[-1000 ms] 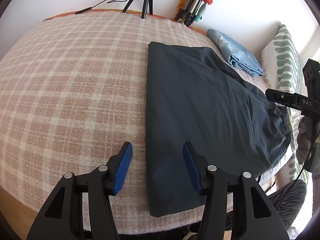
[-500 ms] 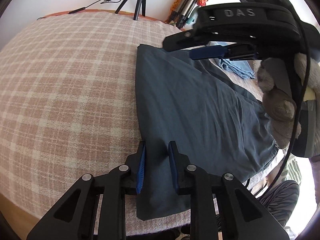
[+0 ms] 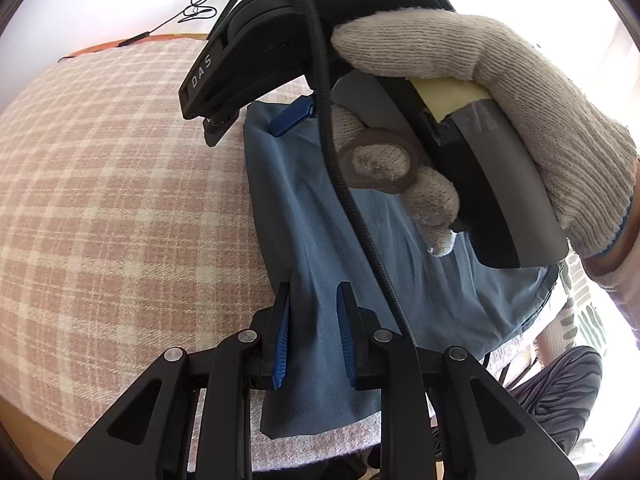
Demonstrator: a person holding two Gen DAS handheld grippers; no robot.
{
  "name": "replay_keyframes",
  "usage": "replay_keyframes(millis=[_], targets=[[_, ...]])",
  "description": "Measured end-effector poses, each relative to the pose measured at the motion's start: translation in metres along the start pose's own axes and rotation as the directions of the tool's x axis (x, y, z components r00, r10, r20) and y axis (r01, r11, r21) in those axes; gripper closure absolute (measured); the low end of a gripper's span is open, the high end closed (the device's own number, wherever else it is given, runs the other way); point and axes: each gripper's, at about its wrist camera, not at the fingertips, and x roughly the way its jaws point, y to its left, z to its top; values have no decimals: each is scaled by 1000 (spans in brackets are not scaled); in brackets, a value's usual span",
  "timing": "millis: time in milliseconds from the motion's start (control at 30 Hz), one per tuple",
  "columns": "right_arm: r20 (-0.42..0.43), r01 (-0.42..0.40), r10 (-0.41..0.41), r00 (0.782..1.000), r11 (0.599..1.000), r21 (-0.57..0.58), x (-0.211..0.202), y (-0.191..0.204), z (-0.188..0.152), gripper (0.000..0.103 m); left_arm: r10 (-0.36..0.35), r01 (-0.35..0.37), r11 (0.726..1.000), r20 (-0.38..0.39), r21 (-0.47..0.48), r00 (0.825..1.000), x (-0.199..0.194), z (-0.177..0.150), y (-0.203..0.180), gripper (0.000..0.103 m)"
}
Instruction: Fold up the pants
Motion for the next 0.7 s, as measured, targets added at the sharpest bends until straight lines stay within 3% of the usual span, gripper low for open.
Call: replay_keyframes(millis=[333,400,467,700], targets=[[-26,107,-110,994,988,-109,10,15,7,48,14,-14,999,11,36,1000,2,-3,-15,83],[-26,105,-109,994,989,-107,10,14,7,53,20,-20,999,11,35,1000,1,-4,-13,83],[-19,122,-125,992,987,-101,6,7,6,71,18,-18,999,7,29,1000,2,-6,-13,83],[7,66,-66,998,997,-34,0,-16,4,94,24,-24,1000,-9,20,1000,2,-3,-9,81]])
